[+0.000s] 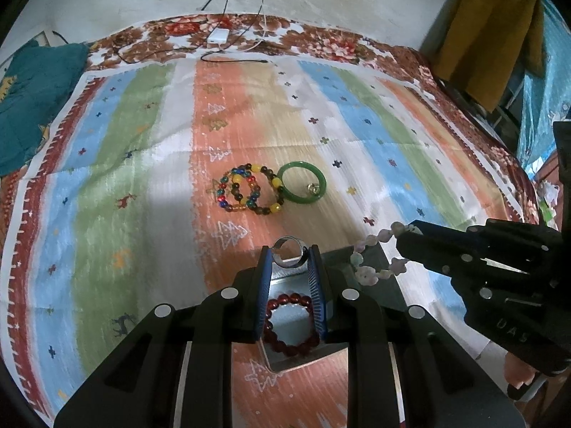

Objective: Organize jewelry
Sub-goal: 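Open both tools to release the ring and bracelet into the tin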

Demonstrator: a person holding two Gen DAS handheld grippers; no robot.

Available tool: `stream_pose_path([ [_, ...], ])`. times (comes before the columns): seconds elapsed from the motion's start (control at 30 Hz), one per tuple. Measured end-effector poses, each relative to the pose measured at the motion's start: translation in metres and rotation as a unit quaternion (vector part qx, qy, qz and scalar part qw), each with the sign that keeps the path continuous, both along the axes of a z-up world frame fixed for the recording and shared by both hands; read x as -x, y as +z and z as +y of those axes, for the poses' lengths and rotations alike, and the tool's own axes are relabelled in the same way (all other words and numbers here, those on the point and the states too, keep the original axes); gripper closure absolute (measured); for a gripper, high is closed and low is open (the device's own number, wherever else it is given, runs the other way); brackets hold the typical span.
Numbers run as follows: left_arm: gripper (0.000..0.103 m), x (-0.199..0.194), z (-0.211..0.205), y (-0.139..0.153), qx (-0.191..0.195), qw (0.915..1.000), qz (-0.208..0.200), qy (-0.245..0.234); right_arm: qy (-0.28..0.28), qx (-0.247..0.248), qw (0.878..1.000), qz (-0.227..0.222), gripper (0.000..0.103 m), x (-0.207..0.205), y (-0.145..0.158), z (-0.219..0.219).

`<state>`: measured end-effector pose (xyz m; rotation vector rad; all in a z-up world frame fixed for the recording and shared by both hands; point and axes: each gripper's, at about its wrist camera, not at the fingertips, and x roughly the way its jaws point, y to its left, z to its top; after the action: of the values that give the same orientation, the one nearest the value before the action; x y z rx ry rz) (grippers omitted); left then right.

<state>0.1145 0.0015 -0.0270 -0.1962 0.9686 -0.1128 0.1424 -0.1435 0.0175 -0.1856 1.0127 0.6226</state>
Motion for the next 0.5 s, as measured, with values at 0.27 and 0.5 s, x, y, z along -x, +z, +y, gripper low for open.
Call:
stream_pose_path([
  [0.27, 0.074, -0.001, 0.0, -0.006, 0.014, 0.9998, 0.014, 0.001, -0.001, -0.006, 1.0, 0.013, 0.077, 0.002, -0.003, -0.001],
  [0.5, 0.061, -0.007, 0.014, -0.011, 0.028, 0.9991, 0.022, 0.025, -0.02, 0.001, 1.0, 0.006, 0.059, -0.008, -0.004, -0.003],
])
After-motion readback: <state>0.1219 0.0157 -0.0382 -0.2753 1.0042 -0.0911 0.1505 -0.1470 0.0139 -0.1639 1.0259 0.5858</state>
